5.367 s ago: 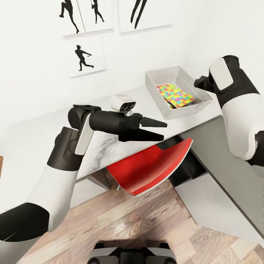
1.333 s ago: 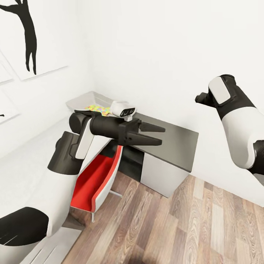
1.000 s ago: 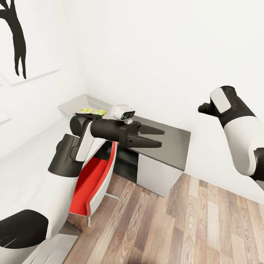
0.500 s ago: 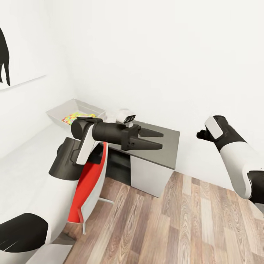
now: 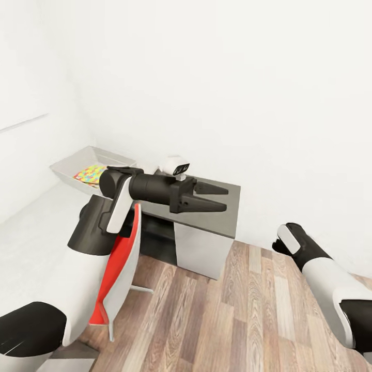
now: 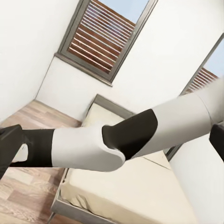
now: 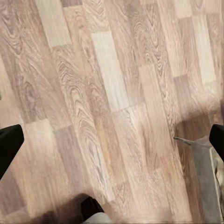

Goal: Put all the toys in the child's room - the three board games (two on the bed and one on the table), the two jigsaw puzzles on the table, and the tennis ball on the table - inside the toy box on the table in the child's room.

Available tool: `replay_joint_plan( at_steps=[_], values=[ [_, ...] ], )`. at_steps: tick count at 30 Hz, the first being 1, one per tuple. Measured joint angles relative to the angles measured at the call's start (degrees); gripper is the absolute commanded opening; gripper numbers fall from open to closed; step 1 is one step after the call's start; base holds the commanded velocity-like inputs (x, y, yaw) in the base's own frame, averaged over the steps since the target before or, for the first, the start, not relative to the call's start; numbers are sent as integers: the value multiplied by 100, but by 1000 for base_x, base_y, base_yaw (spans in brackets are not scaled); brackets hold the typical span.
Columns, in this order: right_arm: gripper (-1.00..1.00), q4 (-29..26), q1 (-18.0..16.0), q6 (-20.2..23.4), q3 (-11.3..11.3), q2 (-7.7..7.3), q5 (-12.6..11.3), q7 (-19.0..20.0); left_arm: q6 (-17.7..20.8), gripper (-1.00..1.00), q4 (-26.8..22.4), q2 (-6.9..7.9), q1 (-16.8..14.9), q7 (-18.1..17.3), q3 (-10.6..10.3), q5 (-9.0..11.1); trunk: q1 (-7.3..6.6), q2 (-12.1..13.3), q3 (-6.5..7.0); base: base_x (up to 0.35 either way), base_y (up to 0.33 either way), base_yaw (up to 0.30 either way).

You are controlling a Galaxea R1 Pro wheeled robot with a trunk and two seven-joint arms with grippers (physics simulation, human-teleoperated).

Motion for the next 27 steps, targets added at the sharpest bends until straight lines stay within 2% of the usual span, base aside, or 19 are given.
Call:
replay_joint_plan(
  at_steps=[5,11,15,21,27],
  values=[
    [100,19,464,-188,-1,24,-10,201,0,100,0,106,6,0,-16,0,0,0,45,0,0,-123],
    [100,51,1282,-973,3,99,-24,435,-1,100,0,148,9,0,-12,1,-1,0,97,0,0,-98],
    [100,60,1722,-1303,8,191,-16,474,-1,100,0,154,13,1,-15,0,0,0,134,0,0,-33],
    [100,49,1909,-1435,20,286,30,486,-1,100,0,148,49,1,-19,0,0,0,190,0,0,-8],
    [100,95,1953,-1470,16,257,37,496,-1,100,0,151,74,2,-22,0,0,0,246,0,0,-1]
  ],
)
